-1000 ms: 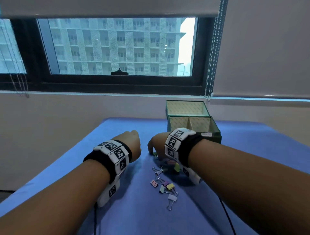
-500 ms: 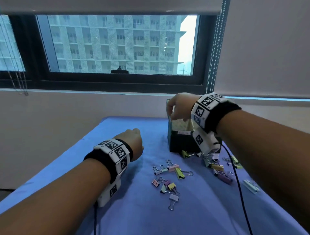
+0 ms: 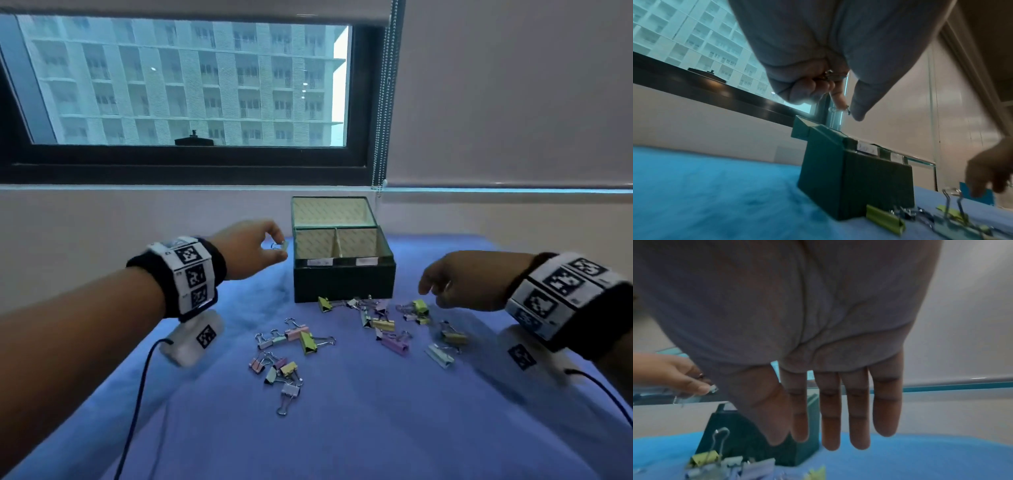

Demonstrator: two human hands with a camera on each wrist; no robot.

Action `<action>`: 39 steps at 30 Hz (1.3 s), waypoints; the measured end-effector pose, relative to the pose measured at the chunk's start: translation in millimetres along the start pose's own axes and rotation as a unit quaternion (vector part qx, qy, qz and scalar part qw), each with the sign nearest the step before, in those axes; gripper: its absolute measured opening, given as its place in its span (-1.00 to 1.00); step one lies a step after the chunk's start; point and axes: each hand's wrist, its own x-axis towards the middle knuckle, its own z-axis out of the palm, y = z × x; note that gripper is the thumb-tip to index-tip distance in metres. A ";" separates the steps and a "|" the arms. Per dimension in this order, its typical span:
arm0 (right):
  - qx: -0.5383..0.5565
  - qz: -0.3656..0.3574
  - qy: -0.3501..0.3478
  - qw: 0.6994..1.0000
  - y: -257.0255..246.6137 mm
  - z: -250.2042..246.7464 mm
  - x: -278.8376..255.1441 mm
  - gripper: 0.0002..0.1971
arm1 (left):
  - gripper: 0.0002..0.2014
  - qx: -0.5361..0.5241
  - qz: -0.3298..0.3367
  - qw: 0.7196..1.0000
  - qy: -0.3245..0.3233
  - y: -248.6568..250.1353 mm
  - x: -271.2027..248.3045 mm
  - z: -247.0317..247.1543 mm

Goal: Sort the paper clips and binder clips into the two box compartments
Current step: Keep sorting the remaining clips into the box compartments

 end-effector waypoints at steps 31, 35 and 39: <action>0.098 -0.085 0.153 0.980 17.0 43.7 7.3 -0.88 | -0.33 0.145 0.054 0.936 -0.317 12.4 -73.4 9.9; 0.091 -0.077 0.074 0.990 14.2 42.5 7.8 -0.80 | -0.60 0.135 0.059 0.955 -0.258 13.3 -67.5 23.1; 0.045 -0.109 0.028 0.993 8.1 44.6 6.4 -0.84 | -0.83 0.133 0.047 0.965 -0.220 11.3 -67.4 22.6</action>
